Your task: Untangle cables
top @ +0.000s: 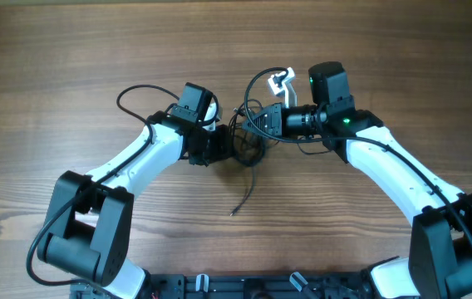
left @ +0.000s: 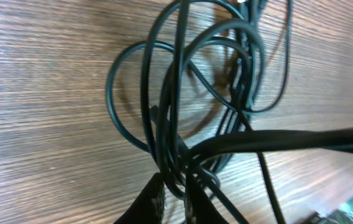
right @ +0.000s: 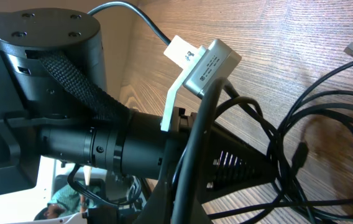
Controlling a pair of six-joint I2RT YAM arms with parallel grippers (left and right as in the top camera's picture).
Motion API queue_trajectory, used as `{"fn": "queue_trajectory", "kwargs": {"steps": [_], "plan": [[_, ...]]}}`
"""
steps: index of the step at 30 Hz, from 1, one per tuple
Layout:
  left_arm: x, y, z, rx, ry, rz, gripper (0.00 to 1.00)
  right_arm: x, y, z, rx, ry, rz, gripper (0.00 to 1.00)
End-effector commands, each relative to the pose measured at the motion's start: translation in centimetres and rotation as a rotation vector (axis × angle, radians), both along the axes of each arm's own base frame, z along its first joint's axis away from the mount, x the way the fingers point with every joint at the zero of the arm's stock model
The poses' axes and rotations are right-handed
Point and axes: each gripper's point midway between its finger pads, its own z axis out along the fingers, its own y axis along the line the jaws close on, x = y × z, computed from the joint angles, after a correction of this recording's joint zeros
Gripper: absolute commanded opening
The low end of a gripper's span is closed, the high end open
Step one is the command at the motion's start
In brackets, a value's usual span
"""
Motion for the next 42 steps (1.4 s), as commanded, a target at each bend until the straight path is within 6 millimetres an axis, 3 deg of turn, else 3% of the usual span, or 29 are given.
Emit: {"fn": "queue_trajectory", "kwargs": {"steps": [1,4,8,9,10,12,14,17,19,21,23,27,31,34,37,39,40,41,42], "plan": [[0.0,1.7,-1.5,0.105,0.0,0.031,0.04,-0.1,0.2,0.1,0.013,0.009,0.017,0.04],[-0.1,3.8,-2.2,0.217,0.005,0.062,0.04,0.7,-0.8,-1.7,-0.086,0.032,-0.066,0.04],[-0.4,5.9,-2.6,0.291,0.022,0.079,0.04,1.3,-4.9,-6.5,-0.374,0.111,-0.255,0.04],[-0.4,6.1,-2.7,0.295,0.021,0.072,0.04,1.2,-6.3,-7.7,-0.453,0.14,-0.309,0.04],[-0.3,6.8,-2.6,0.299,0.022,0.071,0.04,0.8,-9.0,-9.3,-0.585,0.209,-0.413,0.04],[-0.1,8.2,-2.2,0.304,0.031,0.111,0.04,-0.3,-12.8,-10.9,-0.755,0.283,-0.532,0.04],[0.5,10.0,-1.3,0.3,0.019,0.157,0.04,-1.4,-16.4,-11.7,-0.92,0.318,-0.612,0.04],[1.4,12.5,0.4,0.289,-0.017,0.229,0.04,-2.2,-20.1,-11.9,-1.086,0.317,-0.679,0.05],[1.9,13.9,2.0,0.269,-0.055,0.283,0.04,-2.2,-21.5,-11.7,-1.14,0.305,-0.709,0.15],[2.2,14.0,3.4,0.23,-0.085,0.301,0.04,-2.1,-21.8,-11.7,-1.148,0.299,-0.723,0.15],[2.3,13.6,5.0,0.178,-0.122,0.302,0.04,-1.4,-21.7,-11.6,-1.125,0.285,-0.748,0.21],[2.2,12.4,6.9,0.098,-0.162,0.282,0.04,0.2,-19.5,-11.4,-1.026,0.213,-0.66,0.47],[1.9,10.7,8.2,-0.007,-0.168,0.246,0.04,1.4,-12.4,-10.0,-0.717,0.06,-0.312,0.65],[1.4,9.4,8.4,-0.053,-0.147,0.214,0.04,0.9,-6.9,-6.9,-0.411,-0.009,-0.121,0.67],[1.1,8.6,8.4,-0.06,-0.146,0.187,0.04,0.6,-4.9,-5.5,-0.312,-0.037,-0.064,0.67],[1.0,8.2,8.4,-0.053,-0.156,0.159,0.04,0.1,-4.0,-5.6,-0.32,-0.049,-0.042,0.67],[1.0,8.2,8.3,-0.047,-0.157,0.158,0.09,-0.1,-3.8,-5.7,-0.328,-0.051,-0.035,0.67],[0.9,8.2,8.2,-0.038,-0.158,0.156,0.27,-0.2,-3.6,-5.9,-0.339,-0.055,-0.031,0.67],[0.9,8.2,8.1,-0.024,-0.161,0.155,0.68,-0.4,-3.3,-6.2,-0.363,-0.056,-0.035,0.66]]}}
